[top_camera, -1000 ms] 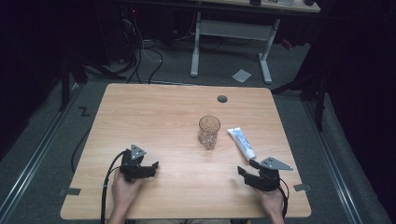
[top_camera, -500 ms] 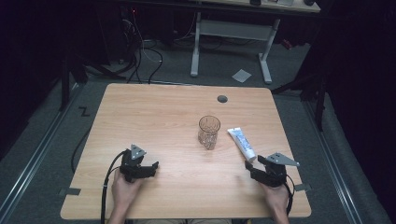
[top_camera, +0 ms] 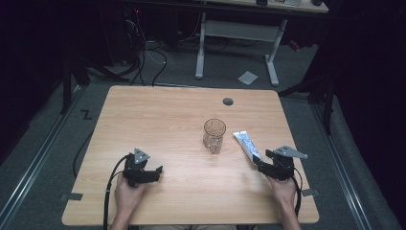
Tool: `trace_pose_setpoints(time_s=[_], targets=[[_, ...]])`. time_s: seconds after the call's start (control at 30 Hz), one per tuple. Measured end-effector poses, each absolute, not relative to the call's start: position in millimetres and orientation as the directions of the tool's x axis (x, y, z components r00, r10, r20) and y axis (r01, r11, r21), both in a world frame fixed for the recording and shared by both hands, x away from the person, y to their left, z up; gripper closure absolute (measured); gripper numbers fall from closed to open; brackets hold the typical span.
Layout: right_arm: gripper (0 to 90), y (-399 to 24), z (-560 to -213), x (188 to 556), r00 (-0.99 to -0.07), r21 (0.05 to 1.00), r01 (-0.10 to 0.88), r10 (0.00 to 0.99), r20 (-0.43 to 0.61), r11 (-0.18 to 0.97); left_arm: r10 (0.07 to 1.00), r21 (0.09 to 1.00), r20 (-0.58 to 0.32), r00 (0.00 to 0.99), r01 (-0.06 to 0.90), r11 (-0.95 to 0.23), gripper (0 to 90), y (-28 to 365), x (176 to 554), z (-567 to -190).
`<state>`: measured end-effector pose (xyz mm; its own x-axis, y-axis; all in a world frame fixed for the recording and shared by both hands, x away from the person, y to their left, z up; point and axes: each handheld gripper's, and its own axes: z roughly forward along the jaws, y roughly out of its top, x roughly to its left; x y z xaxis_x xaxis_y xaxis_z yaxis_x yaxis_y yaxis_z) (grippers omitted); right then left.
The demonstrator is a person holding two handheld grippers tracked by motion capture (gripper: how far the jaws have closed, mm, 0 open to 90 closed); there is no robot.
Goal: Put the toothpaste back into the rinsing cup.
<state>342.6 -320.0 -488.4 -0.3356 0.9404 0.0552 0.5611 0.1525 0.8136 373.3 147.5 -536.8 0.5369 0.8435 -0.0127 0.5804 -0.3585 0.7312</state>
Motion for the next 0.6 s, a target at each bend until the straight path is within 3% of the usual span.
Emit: trace_pose_setpoints(time_s=[0.6], targets=[[36.5,-316.9,-478.2,365.3,-0.341,0.804,0.575,0.937,0.069,0.150,0.844,0.731,-0.012,0.537,0.580,-0.359,16.9,147.5,373.4,-536.8]])
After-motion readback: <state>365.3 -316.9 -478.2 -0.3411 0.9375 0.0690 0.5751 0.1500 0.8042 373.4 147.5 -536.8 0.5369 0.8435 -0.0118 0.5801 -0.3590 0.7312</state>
